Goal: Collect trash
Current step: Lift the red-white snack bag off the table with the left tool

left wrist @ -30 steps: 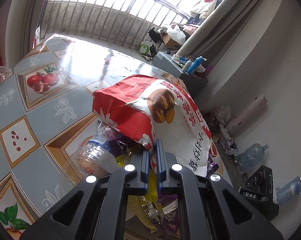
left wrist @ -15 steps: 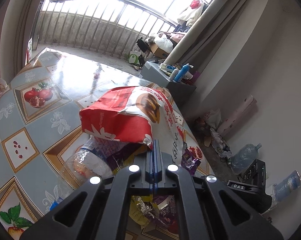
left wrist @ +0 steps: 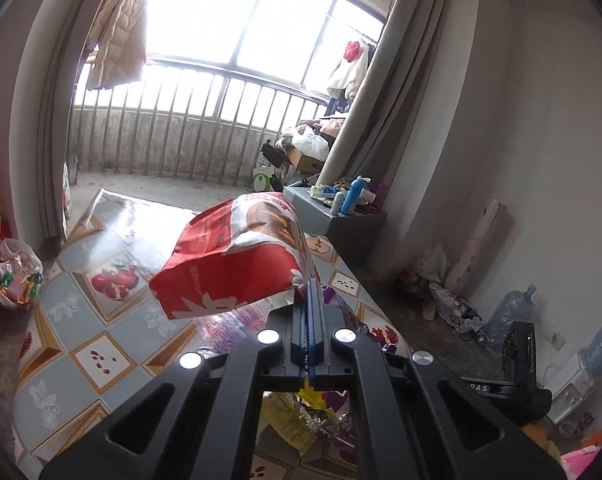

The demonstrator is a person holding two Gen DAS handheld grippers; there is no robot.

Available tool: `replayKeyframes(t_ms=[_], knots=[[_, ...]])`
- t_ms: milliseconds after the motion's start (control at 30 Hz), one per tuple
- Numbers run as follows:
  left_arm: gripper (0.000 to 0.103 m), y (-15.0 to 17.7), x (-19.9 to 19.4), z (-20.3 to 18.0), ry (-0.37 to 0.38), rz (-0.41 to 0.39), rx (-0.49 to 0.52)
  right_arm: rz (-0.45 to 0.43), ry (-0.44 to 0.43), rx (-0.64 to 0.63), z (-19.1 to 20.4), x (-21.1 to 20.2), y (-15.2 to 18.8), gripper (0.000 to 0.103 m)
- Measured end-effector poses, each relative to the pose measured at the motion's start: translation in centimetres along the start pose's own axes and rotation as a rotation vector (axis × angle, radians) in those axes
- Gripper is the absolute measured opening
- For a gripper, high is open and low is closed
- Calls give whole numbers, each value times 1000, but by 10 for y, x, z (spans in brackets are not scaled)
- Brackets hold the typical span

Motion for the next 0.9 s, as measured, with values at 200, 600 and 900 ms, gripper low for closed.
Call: replayKeyframes(t_ms=[200,600,900], knots=[[0,-6,-43,12,-146,-35,102,4,20,-92,13,6,-4,2],[3,83,-58,42,-518,303,475,32,-15,-147,21,5,5,2],[25,153,12,24,-307,397,309,47,25,-169,18,-12,9,3]])
Point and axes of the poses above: each gripper's, at about its wrist camera, not at the fingertips, and x roughly the way its jaws point, z to its left, y to its underside, the point moved 2 cm from there along x, roughly the way its jaws point, and after that the axes turned 14 degrees about -x, right-handed, at the moved point
